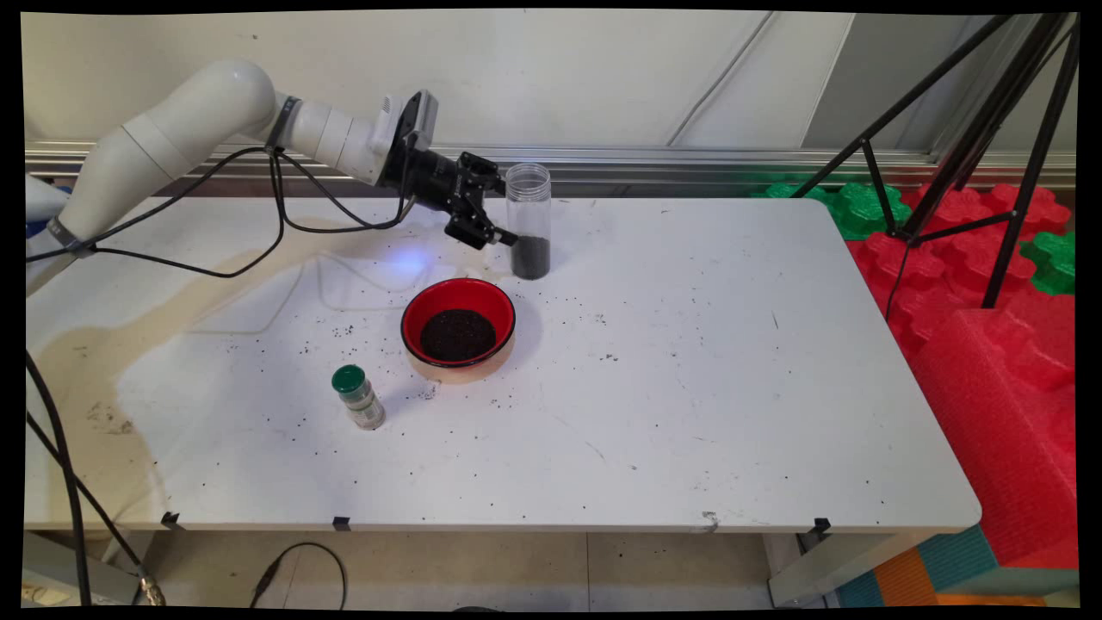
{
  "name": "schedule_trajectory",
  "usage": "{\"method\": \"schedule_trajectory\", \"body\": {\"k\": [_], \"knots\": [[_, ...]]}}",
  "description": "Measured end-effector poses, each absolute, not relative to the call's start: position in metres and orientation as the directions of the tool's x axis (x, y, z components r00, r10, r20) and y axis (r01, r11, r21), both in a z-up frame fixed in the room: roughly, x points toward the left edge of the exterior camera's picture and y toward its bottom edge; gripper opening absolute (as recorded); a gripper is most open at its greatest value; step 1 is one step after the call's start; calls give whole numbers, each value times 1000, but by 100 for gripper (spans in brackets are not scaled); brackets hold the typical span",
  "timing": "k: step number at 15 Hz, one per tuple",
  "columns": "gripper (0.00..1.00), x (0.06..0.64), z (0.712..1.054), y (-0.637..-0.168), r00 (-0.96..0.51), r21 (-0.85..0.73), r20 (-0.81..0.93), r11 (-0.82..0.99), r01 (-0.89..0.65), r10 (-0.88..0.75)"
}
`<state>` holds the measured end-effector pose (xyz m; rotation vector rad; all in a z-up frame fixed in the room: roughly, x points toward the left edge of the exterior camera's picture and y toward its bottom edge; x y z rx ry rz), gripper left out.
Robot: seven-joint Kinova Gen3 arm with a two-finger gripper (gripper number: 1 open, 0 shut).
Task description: Pick up the black seasoning powder from the table
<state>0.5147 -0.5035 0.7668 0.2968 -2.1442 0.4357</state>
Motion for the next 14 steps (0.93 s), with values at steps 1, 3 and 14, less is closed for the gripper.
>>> {"method": "schedule_trajectory", "body": {"k": [1, 3, 14], "knots": [[100, 513, 767, -505, -563, -194, 825, 907, -374, -55], [100, 511, 768, -505, -558, -188, 827, 904, -383, -64], [100, 498, 770, -508, -547, -157, 832, 907, -392, -93]]}}
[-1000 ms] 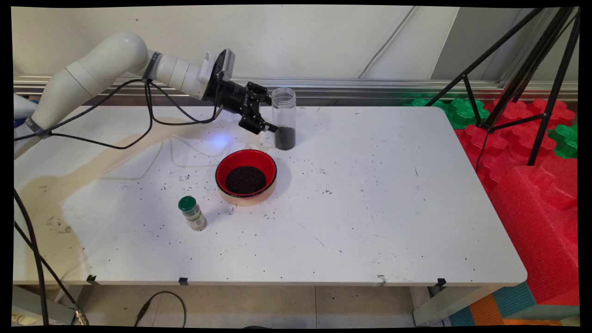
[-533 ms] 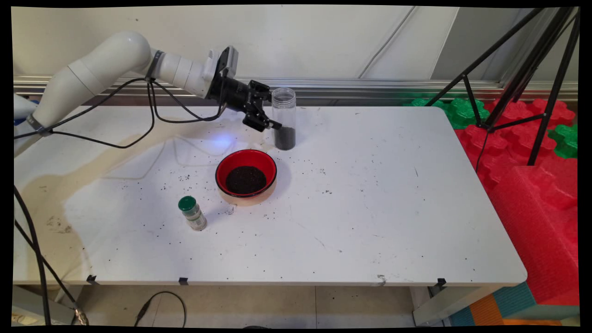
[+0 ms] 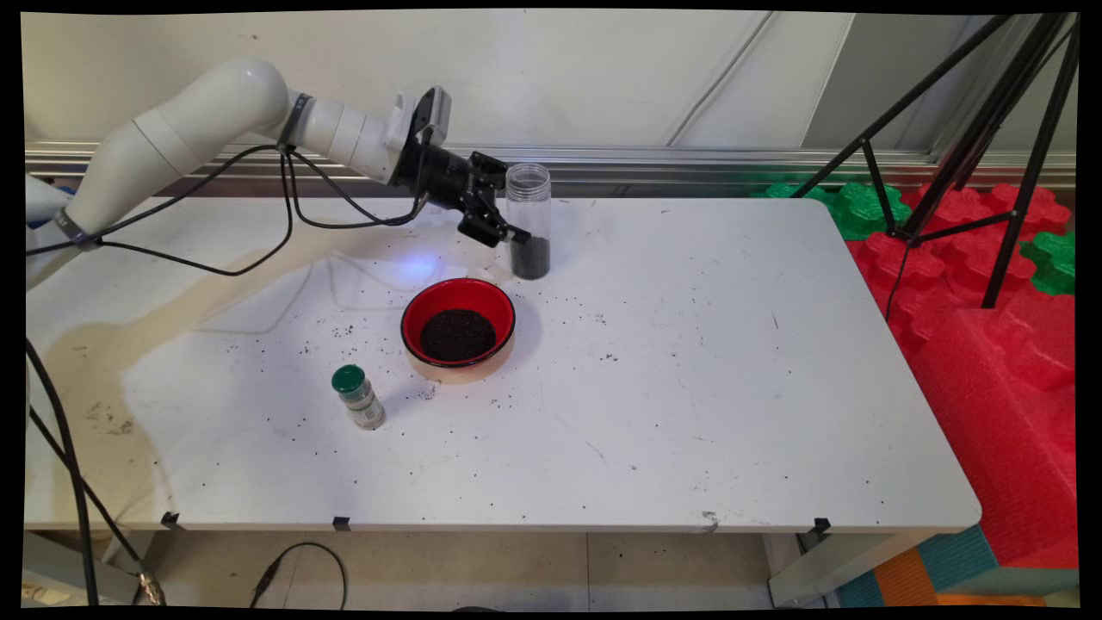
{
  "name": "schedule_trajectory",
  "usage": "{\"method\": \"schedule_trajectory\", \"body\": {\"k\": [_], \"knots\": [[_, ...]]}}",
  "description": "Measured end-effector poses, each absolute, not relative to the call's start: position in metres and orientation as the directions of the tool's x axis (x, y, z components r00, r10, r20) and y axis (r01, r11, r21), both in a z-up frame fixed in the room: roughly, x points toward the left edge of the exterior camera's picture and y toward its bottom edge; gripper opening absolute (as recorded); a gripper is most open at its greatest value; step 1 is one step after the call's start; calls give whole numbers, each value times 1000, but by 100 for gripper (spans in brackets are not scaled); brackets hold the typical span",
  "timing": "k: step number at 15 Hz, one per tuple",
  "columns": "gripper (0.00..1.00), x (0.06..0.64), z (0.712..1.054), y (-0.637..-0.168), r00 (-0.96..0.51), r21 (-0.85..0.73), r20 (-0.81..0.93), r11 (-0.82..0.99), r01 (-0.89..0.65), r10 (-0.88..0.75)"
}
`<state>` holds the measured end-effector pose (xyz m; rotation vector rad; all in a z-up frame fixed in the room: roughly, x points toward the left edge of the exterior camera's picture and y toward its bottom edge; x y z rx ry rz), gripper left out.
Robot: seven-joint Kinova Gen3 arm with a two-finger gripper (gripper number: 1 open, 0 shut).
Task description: Pick up the black seasoning powder from the table, then pour the black seasoning powder in the red bowl
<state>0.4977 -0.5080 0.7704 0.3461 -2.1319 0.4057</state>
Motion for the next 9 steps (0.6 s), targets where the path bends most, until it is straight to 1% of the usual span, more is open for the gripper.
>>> {"method": "schedule_trajectory", "body": {"k": [5, 6, 9], "knots": [[100, 495, 770, -509, -548, -152, 831, 908, -391, -97], [0, 494, 770, -509, -548, -152, 831, 908, -391, -98], [0, 493, 770, -510, -549, -152, 830, 908, -392, -98]]}}
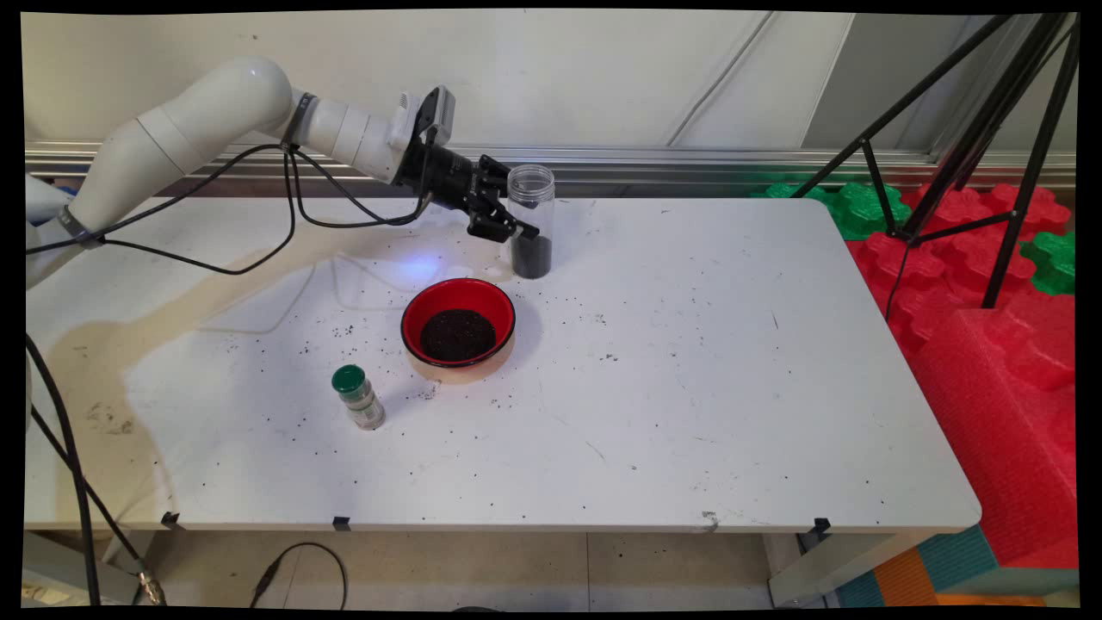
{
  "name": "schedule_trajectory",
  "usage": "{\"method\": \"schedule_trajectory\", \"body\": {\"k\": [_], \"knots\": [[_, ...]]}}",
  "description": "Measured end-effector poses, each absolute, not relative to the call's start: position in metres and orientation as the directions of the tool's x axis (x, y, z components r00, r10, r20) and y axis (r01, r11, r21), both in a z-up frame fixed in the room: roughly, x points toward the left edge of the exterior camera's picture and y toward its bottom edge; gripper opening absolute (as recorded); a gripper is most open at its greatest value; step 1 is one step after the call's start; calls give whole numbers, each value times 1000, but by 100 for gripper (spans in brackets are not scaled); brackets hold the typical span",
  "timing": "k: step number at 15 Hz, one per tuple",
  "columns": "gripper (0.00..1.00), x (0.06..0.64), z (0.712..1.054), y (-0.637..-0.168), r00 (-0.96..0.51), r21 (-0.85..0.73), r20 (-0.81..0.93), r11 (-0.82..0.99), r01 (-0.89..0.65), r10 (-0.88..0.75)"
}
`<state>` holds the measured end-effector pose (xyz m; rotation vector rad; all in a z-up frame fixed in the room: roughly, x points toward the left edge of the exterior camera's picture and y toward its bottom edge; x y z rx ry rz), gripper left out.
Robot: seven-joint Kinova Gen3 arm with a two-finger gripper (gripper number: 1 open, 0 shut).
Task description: Pour the black seasoning powder in the red bowl
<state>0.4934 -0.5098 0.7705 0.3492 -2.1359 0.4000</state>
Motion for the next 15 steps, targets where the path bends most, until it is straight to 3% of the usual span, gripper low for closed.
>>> {"method": "schedule_trajectory", "body": {"k": [15], "knots": [[0, 497, 782, -500, -548, -178, 835, 917, -357, -51]]}}
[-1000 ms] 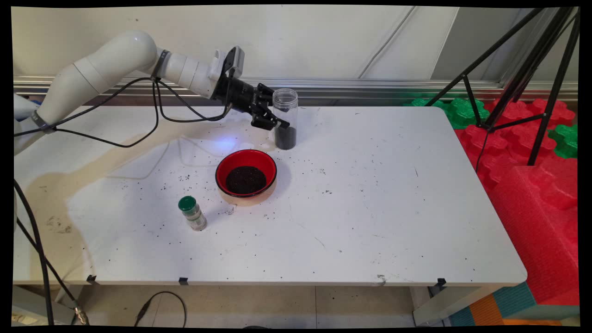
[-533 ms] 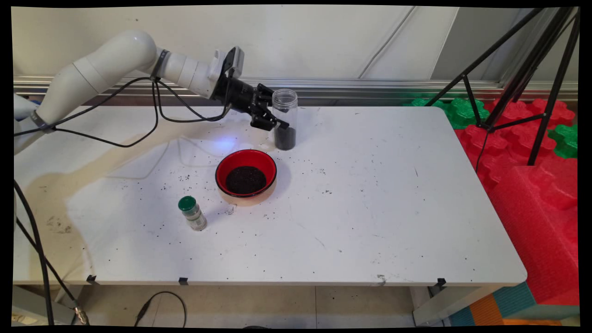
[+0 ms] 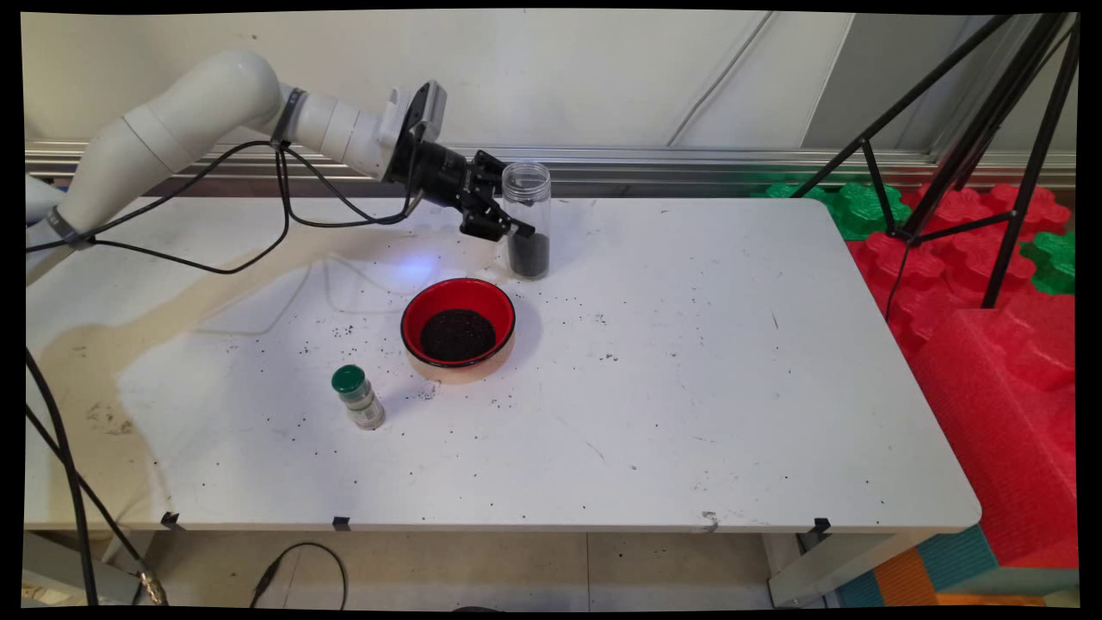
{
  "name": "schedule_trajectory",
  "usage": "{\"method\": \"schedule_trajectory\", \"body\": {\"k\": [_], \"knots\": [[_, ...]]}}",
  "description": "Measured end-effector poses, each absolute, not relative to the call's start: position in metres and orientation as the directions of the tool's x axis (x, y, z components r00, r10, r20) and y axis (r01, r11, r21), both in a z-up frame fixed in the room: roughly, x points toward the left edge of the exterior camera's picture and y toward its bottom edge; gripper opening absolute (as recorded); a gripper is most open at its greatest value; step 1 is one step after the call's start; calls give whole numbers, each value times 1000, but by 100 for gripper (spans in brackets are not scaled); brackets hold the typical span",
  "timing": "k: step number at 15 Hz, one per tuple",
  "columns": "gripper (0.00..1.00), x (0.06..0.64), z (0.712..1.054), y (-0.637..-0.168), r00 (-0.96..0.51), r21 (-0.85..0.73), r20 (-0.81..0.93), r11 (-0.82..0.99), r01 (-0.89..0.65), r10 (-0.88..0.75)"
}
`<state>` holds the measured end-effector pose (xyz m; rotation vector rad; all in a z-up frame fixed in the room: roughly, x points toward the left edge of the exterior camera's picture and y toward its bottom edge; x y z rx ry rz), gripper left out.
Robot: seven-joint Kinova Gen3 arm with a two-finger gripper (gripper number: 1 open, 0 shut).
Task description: Pour the black seasoning powder in the red bowl
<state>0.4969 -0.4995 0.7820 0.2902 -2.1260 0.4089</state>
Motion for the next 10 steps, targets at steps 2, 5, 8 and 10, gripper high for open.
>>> {"method": "schedule_trajectory", "body": {"k": [2, 5, 8, 10], "knots": [[0, 498, 786, -496, -547, -190, 836, 916, -352, -36], [0, 499, 794, -492, -546, -211, 838, 914, -347, -14], [0, 500, 802, -486, -545, -230, 838, 911, -343, 6], [0, 502, 809, -481, -551, -254, 834, 907, -337, 29]]}}
